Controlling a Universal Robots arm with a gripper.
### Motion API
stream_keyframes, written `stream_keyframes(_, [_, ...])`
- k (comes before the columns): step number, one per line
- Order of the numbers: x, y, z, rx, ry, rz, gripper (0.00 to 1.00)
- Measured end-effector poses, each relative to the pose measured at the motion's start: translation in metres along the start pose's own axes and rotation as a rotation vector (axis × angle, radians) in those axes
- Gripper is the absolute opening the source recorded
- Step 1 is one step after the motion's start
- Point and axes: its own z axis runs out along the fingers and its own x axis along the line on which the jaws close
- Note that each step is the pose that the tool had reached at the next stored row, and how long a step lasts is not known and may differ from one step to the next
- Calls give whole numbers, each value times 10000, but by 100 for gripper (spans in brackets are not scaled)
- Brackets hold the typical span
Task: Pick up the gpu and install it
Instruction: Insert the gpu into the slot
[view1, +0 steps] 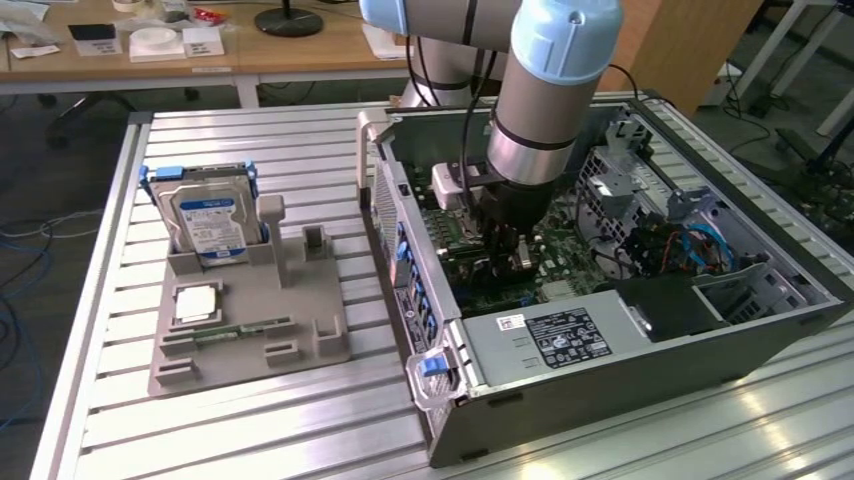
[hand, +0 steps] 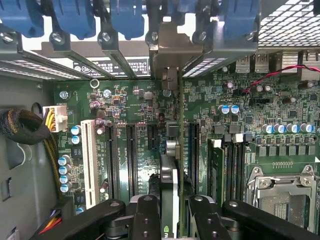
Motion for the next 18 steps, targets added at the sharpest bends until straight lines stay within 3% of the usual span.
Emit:
stream_keyframes(2, [0, 1, 1, 0, -2, 0, 27])
stream_keyframes(4, [0, 0, 1, 0, -2, 0, 39])
stream_keyframes(8, [0, 0, 0, 0, -1, -1, 51])
stream_keyframes(10, [0, 0, 0, 0, 0, -1, 63])
stream_keyframes(15, [0, 0, -5, -1, 1, -1, 63])
stream_keyframes(18, [-3, -3, -91, 0, 1, -1, 63])
